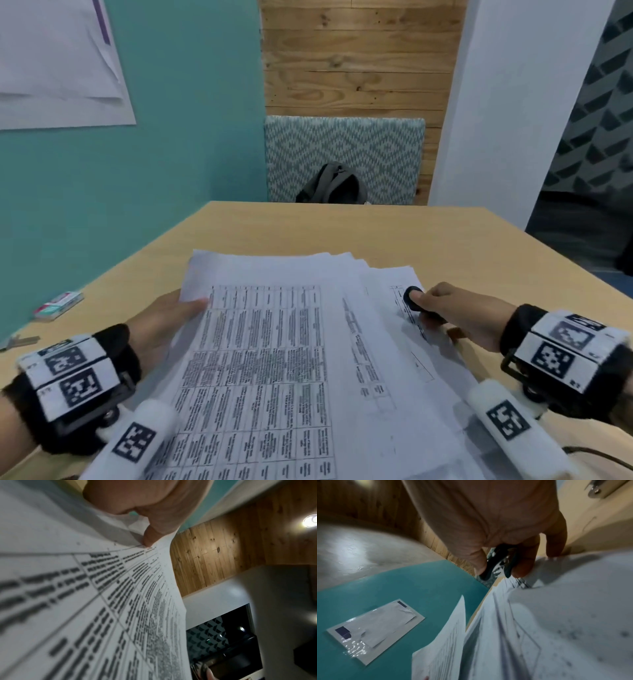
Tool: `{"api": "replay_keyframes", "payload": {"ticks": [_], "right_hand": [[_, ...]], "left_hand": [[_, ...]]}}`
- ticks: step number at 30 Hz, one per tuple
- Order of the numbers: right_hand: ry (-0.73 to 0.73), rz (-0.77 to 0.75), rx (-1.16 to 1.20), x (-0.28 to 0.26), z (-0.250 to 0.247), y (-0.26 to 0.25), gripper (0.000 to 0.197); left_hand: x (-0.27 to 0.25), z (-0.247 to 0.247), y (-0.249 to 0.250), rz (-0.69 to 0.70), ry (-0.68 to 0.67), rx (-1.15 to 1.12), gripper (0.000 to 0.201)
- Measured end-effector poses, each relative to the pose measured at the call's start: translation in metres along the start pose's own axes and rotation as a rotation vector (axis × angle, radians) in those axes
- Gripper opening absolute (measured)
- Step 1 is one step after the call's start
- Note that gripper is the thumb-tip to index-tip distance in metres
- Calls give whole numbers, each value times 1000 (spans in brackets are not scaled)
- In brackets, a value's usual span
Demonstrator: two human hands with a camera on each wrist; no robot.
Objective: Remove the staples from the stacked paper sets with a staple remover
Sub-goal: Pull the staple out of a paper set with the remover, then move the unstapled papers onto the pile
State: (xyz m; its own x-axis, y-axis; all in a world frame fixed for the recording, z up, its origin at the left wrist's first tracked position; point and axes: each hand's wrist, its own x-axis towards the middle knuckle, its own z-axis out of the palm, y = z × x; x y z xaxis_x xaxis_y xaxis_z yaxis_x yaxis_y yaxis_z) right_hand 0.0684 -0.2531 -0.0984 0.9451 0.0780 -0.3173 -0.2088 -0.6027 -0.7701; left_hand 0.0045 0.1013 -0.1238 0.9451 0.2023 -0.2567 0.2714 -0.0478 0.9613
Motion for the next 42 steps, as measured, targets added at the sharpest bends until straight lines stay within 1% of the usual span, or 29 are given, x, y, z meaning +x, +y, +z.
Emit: {"api": "replay_keyframes", "payload": {"ticks": [3,5,7,8,13,15,17,20,22,24,27,30,31,33,35,36,38,40,42], "right_hand": [[6,17,95,-2,-3,-8,27],[11,22,140,-3,-9,-10,25],[27,29,158,-2,-15,-8,27],[34,38,155,0,-18,-6,30],[106,32,117,5,-29,-2,34],[130,12,107,2,-35,-4,32],[168,-29,65,-2,-40,-8,30],[192,-134,14,-9,-42,-19,34],[136,-172,-3,-14,-35,-28,30],[43,-192,4,-16,-21,-36,25],[-141,-197,-45,-15,7,-44,23],[-333,-214,-155,-12,32,-47,20],[-375,-222,-191,-11,38,-47,20],[-430,-230,-245,-9,47,-45,26],[-443,-231,-305,-7,49,-41,36],[-446,-229,-327,-6,49,-38,38],[-455,-222,-325,-5,48,-34,35],[-464,-212,-286,-5,48,-33,30],[-462,-213,-284,-4,49,-32,33]], "left_hand": [[14,24,4,21,-19,-73,32],[26,43,8,-9,-53,-105,35],[38,63,10,-34,-102,-127,37],[45,73,12,-34,-104,-136,37],[71,114,14,-58,-34,-147,40],[82,120,17,-86,-8,-145,42],[88,117,23,-96,-20,-111,45],[91,94,40,-79,-32,50,39],[90,68,55,-67,0,153,33],[96,38,68,-20,111,289,34],[97,-4,85,23,258,572,40],[94,-41,92,-26,364,781,41],[94,-52,90,-44,402,850,41],[98,-69,80,-99,421,976,41],[102,-79,66,-165,420,1041,41],[104,-82,59,-196,413,1059,42],[107,-86,49,-190,397,1093,45],[119,-93,46,-174,414,1070,54],[119,-87,51,-158,426,1056,66]]}}
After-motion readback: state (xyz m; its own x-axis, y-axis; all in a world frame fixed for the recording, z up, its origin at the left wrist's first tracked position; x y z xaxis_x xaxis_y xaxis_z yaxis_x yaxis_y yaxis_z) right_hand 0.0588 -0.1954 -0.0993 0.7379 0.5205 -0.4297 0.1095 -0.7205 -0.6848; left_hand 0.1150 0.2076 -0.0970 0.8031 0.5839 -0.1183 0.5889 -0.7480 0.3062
